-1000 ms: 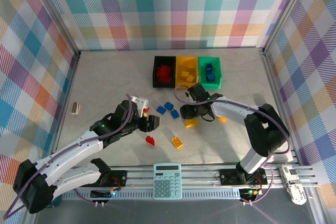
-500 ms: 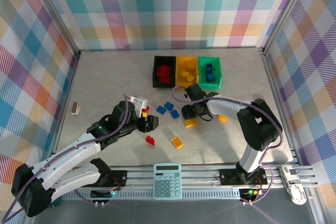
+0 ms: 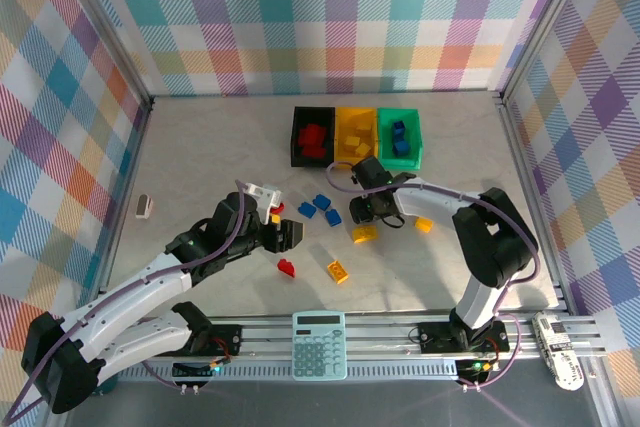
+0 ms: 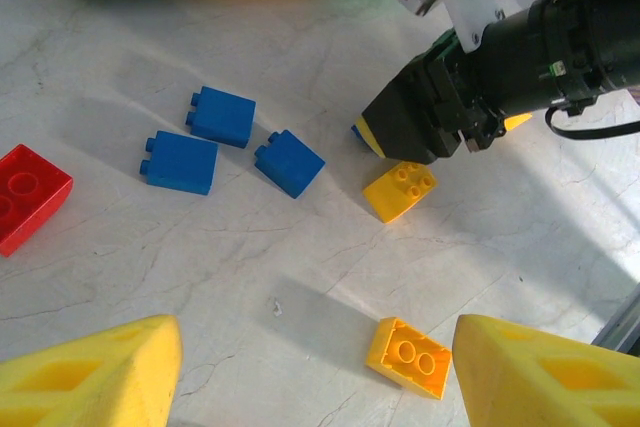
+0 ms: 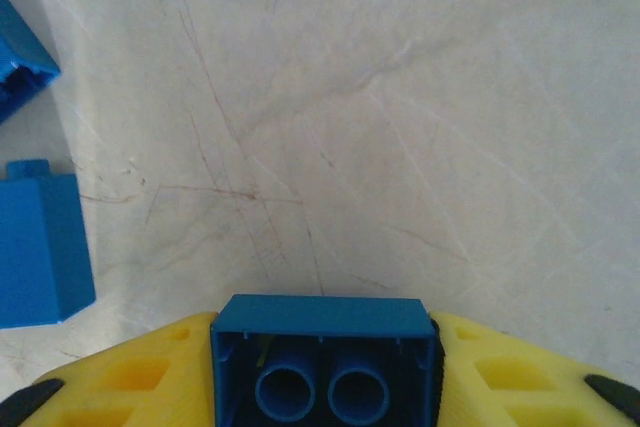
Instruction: Sort the legos into containers by color
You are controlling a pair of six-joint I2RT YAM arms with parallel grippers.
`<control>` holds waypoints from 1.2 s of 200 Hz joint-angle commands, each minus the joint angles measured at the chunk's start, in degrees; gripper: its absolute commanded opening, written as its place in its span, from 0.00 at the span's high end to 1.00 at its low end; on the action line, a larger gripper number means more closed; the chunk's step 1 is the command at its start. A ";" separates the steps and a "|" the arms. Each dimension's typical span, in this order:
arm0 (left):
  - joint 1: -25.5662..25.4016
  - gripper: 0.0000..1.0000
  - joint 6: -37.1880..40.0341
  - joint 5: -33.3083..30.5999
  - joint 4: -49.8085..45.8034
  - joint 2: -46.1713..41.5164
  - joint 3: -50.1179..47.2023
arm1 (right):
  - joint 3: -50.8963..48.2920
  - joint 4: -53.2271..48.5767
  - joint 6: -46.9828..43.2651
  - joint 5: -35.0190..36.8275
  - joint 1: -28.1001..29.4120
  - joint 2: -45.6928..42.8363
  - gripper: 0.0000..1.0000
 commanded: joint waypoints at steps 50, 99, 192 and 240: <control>0.15 0.29 -0.63 1.80 1.01 -1.98 -0.60 | 13.63 -3.65 -6.60 0.15 -9.13 -4.87 0.52; -0.08 0.29 -0.65 2.19 1.20 -2.26 0.34 | 24.96 -4.64 -7.73 -4.73 -16.31 1.89 0.52; -0.88 0.30 0.59 -0.43 -3.90 -4.68 3.55 | 42.52 -10.86 -7.83 -6.19 -22.29 17.45 0.48; -1.26 0.29 0.65 -0.67 -4.18 -5.12 3.37 | 45.57 -13.43 -8.27 -7.46 -22.52 19.64 0.37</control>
